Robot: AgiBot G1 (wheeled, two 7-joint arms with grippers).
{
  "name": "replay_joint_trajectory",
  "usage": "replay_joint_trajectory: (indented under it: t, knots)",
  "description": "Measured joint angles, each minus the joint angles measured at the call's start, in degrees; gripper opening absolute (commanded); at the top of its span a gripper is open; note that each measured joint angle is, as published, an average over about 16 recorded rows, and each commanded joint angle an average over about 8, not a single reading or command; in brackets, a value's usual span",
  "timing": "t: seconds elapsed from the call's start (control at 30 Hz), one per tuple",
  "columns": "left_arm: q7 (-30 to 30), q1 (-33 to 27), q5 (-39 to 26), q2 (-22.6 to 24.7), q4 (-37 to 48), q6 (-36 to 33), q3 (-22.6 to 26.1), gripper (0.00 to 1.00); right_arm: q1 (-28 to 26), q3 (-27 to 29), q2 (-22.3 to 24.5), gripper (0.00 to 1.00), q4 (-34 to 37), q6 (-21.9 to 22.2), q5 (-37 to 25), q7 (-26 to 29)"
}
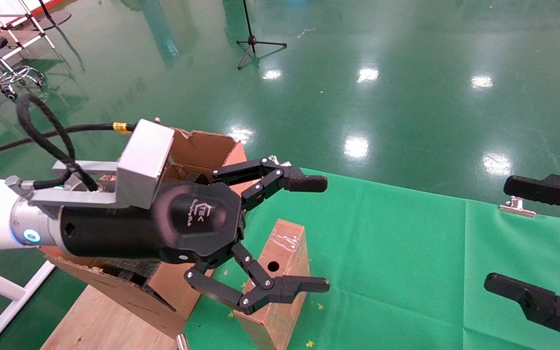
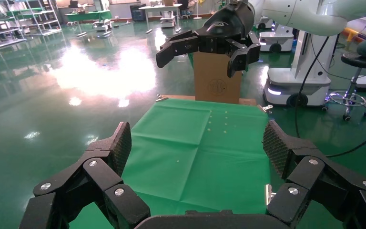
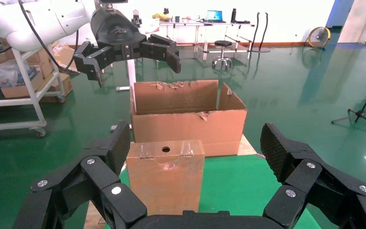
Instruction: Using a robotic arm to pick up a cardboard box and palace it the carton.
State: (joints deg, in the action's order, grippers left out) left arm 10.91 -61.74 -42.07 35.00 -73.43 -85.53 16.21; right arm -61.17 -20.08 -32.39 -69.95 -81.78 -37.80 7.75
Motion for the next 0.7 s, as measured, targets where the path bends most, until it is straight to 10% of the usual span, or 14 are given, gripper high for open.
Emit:
replay_joint_trajectory:
  t: [0.5,0.7]
  knots:
    - [0.0,0.0,-0.2,0.0,-0.1,0.0,0.0,1.00,0.0,0.0,0.0,0.98,0.0,0.0,0.0,0.0]
    - [0.4,-0.6,-2.3,-0.4,-0.7,0.7,0.7,1.00,0.0,0.0,0.0,0.32,0.0,0.0,0.0,0.0]
